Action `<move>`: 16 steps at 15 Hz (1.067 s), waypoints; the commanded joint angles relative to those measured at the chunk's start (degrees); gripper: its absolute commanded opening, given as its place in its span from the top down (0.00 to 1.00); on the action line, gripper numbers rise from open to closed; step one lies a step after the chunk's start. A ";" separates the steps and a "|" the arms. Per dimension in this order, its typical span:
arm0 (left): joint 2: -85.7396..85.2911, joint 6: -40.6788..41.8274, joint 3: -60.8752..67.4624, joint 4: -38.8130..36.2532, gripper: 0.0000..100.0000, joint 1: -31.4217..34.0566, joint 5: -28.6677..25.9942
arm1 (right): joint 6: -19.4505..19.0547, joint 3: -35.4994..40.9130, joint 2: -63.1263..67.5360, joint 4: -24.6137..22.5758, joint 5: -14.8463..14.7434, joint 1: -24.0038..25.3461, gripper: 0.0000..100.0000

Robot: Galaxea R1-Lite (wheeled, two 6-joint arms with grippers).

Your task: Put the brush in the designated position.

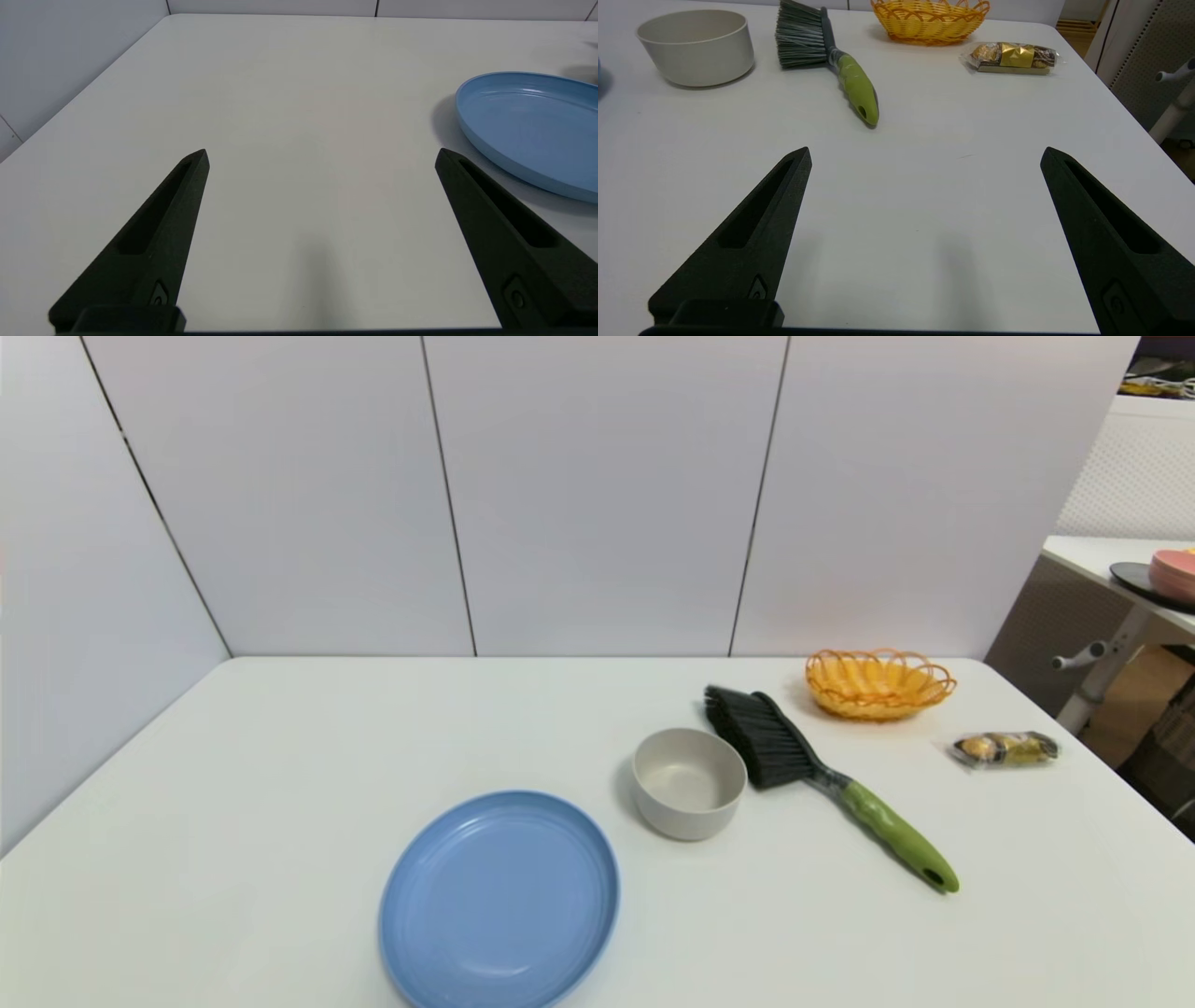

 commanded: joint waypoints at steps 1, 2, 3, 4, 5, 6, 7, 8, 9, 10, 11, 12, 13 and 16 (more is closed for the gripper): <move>-0.30 -0.14 0.16 -0.06 0.00 0.02 -0.02 | -0.06 0.09 0.09 -0.01 0.05 0.00 0.00; -0.30 -0.14 0.16 -0.06 0.00 0.02 -0.02 | -0.06 0.09 0.09 -0.01 0.05 0.00 0.00; -0.30 -0.14 0.16 -0.06 0.00 0.02 -0.02 | -0.06 0.09 0.09 -0.01 0.05 0.00 0.00; -0.30 -0.14 0.16 -0.06 0.00 0.02 -0.02 | -0.06 0.09 0.09 -0.01 0.05 0.00 0.00; -0.30 -0.14 0.16 -0.06 0.00 0.02 -0.02 | -0.06 0.09 0.09 -0.01 0.05 0.00 0.00; -0.30 -0.14 0.16 -0.06 0.00 0.02 -0.02 | -0.06 0.09 0.09 -0.01 0.05 0.00 0.00; -0.30 -0.14 0.16 -0.06 0.00 0.02 -0.02 | -0.06 0.09 0.09 -0.01 0.05 0.00 0.00; -0.30 -0.14 0.16 -0.06 0.00 0.02 -0.02 | -0.06 0.09 0.09 -0.01 0.05 0.00 0.00; -0.30 -0.14 0.16 -0.06 0.00 0.02 -0.02 | -0.06 0.09 0.09 -0.01 0.05 0.00 0.00; -0.30 -0.14 0.16 -0.06 0.00 0.02 -0.02 | -0.06 0.09 0.09 -0.01 0.05 0.00 0.00; -0.30 -0.14 0.16 -0.06 0.00 0.02 -0.02 | -0.06 0.09 0.09 -0.01 0.05 0.00 0.00; -0.30 -0.14 0.16 -0.06 0.00 0.02 -0.02 | 0.03 0.09 0.09 -0.01 0.05 0.00 0.00; -0.30 -0.14 0.16 -0.06 0.00 0.02 -0.02 | 0.38 0.09 0.09 -0.01 0.05 0.00 0.00; -0.30 -0.14 0.16 -0.06 0.00 0.02 -0.02 | 1.00 0.09 0.09 -0.01 0.05 0.00 0.00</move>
